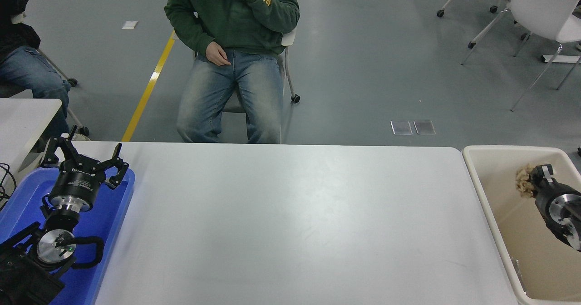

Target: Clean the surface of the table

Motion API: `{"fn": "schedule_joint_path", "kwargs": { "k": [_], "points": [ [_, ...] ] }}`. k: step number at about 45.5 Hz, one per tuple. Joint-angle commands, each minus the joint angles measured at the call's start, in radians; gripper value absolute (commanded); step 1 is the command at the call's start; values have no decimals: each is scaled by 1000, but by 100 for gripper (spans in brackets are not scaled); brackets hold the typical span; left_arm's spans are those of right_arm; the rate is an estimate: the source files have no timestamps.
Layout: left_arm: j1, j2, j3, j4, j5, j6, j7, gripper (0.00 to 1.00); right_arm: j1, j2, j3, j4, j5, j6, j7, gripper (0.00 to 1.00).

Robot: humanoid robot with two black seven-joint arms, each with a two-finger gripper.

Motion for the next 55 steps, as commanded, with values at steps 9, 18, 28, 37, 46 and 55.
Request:
{"fn": "schedule_joint_path", "kwargs": {
  "k": [9, 18, 28, 37, 46, 55],
  "points": [
    [1, 0, 0, 0, 0, 0, 0, 100, -85, 10, 5, -35, 16, -6, -59, 0],
    [1, 0, 0, 0, 0, 0, 0, 100, -94, 25, 39, -107, 0, -61, -57, 0],
    [1, 0, 0, 0, 0, 0, 0, 100, -94, 28, 28, -110, -14, -97, -53, 0],
    [1, 0, 0, 0, 0, 0, 0, 100, -94, 31, 25, -110, -17, -100, -51, 0],
    [1, 0, 0, 0, 0, 0, 0, 100, -91, 46, 16, -125, -45, -187, -50, 88],
    [1, 0, 0, 0, 0, 0, 0, 100, -80, 54, 22, -124, -46, -209, -51, 100]
  ]
}}
